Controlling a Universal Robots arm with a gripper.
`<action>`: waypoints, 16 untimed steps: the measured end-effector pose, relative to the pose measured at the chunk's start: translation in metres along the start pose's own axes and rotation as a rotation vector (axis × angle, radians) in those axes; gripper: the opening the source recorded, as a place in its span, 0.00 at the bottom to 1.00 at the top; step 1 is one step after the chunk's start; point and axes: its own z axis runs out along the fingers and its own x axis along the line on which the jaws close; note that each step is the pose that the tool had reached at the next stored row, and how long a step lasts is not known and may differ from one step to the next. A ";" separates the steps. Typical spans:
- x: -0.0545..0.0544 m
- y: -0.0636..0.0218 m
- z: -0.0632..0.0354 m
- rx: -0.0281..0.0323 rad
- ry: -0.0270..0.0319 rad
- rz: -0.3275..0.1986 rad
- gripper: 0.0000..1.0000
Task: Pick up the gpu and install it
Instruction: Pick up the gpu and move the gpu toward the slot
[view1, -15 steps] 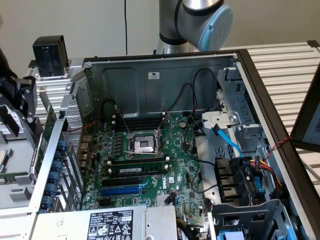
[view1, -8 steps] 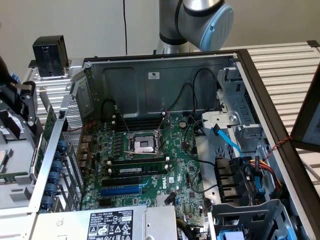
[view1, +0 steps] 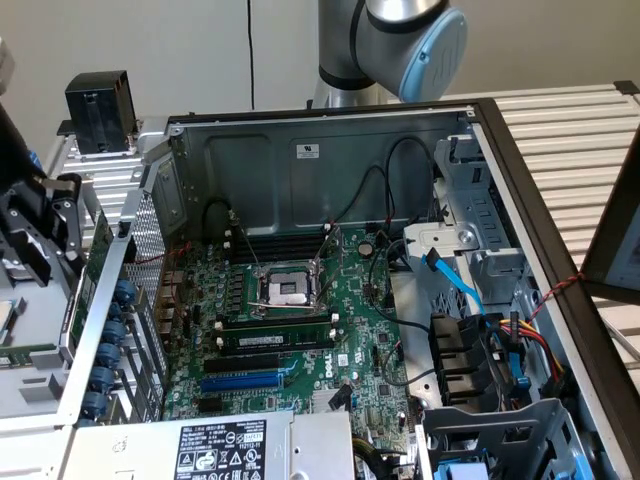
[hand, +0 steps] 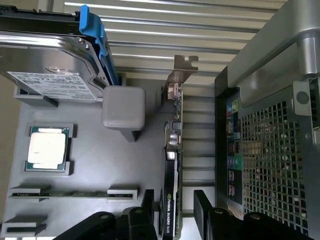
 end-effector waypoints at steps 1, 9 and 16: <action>0.000 0.0007 0.0008 0.0061 0.0004 -0.001 0.45; 0.000 0.0035 0.0096 0.0134 0.0017 -0.001 0.45; 0.001 0.0015 0.0209 -0.0036 0.0013 0.001 0.45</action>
